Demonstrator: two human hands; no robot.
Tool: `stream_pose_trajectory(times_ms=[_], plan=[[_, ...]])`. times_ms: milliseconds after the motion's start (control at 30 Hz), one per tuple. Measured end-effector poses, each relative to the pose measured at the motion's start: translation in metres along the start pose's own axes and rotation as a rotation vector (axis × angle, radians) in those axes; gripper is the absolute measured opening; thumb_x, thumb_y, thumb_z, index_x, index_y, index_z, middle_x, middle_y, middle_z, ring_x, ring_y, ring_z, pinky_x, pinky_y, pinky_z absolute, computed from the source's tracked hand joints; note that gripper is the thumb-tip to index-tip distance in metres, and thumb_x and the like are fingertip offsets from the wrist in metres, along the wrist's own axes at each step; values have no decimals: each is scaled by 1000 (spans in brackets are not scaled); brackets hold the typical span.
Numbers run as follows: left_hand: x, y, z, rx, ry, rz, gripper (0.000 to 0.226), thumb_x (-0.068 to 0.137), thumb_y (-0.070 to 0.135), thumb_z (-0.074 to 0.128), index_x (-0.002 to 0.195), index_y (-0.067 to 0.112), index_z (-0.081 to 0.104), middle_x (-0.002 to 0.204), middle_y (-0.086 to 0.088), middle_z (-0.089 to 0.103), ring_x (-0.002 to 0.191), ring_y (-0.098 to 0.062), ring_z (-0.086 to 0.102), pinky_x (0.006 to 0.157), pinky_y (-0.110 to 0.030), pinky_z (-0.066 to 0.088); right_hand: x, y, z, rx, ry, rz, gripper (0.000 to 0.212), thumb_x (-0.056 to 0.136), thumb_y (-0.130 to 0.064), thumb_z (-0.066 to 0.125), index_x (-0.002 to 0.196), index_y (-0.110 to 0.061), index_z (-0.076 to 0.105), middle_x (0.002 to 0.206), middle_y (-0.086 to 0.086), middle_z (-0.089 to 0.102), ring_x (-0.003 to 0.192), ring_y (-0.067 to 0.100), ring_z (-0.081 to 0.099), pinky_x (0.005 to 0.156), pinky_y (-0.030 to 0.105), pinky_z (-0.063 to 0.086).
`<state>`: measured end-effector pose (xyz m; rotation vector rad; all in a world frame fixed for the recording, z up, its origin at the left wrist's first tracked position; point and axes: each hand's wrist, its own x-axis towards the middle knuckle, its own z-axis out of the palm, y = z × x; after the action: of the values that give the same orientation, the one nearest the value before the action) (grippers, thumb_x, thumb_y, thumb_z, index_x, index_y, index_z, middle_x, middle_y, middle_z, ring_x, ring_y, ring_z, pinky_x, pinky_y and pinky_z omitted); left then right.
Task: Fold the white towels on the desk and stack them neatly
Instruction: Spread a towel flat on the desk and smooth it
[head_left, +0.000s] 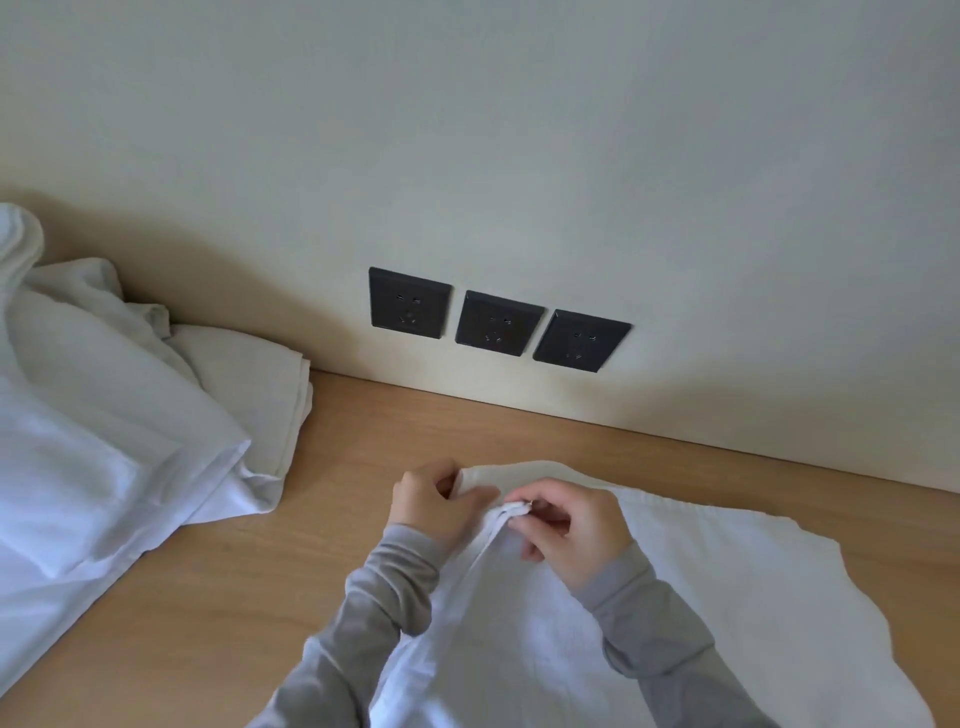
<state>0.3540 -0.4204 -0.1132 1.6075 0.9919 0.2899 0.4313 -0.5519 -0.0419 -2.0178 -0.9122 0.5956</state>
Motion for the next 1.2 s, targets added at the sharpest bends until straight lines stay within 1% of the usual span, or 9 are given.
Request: stream_pose_trajectory(times_ms=[100, 200, 333, 400, 600, 833, 1000, 1133, 1200], plan=[[-33, 19, 5, -158, -132, 66, 35, 59, 37, 76, 48, 16, 50, 51, 6, 44, 53, -11, 37, 52, -25, 33, -11, -13, -21, -199, 72, -113, 5, 77, -7, 69, 78, -12, 70, 59, -16, 56, 55, 0, 54, 56, 8, 39], [-60, 30, 13, -177, -206, 132, 49, 62, 52, 69, 61, 4, 60, 62, 3, 50, 60, -10, 41, 57, -27, 37, -22, -26, -38, -369, -3, -30, 5, 83, -14, 65, 78, -12, 66, 57, -12, 52, 52, 1, 47, 56, 15, 40], [-80, 38, 16, -32, -118, 269, 45, 80, 27, 67, 49, 6, 42, 48, 9, 29, 53, -9, 26, 51, -26, 26, -39, -35, -58, -572, -248, 141, 17, 87, -22, 57, 72, -23, 51, 61, -6, 51, 61, 8, 44, 60, 23, 40], [-86, 43, 16, 7, -114, 324, 49, 82, 20, 67, 45, 15, 36, 43, 9, 26, 50, -7, 24, 49, -23, 23, -47, -38, -61, -554, -244, 106, 13, 87, -22, 58, 75, -24, 54, 60, -11, 48, 63, 5, 42, 61, 21, 37], [-105, 49, 17, 54, -167, 424, 33, 87, 16, 62, 62, -4, 57, 50, 2, 40, 51, -4, 32, 49, -20, 28, -61, -40, -54, -481, -91, -111, 4, 86, -13, 60, 88, -10, 62, 57, -18, 41, 54, -2, 40, 57, 10, 30], [-121, 48, 17, 49, -166, 454, 38, 87, 8, 61, 53, 24, 52, 41, 14, 39, 46, -2, 38, 48, -11, 27, -78, -23, -49, -320, 74, -123, 20, 75, 3, 66, 78, -13, 54, 59, -11, 49, 55, 9, 50, 54, 11, 38], [-124, 52, 17, 86, -142, 461, 32, 87, 6, 60, 56, 8, 54, 48, 7, 39, 49, -6, 34, 50, -16, 29, -84, -19, -50, -269, 157, -233, 17, 64, 10, 67, 68, -4, 57, 83, 0, 54, 74, 7, 49, 66, 7, 36], [-126, 55, 14, 122, -210, 520, 21, 89, 10, 58, 74, 1, 68, 63, -14, 64, 63, -25, 59, 61, -31, 46, -86, -18, -59, -243, 124, -261, 10, 66, 3, 64, 67, -6, 60, 69, -9, 57, 71, 7, 53, 65, 11, 40], [-129, 55, 15, 122, -206, 547, 20, 89, 10, 58, 79, -3, 70, 65, -18, 64, 61, -26, 57, 59, -28, 44, -85, -19, -61, -259, 97, -263, 14, 67, 9, 64, 68, -4, 61, 68, -15, 53, 66, 4, 52, 65, 11, 40]])
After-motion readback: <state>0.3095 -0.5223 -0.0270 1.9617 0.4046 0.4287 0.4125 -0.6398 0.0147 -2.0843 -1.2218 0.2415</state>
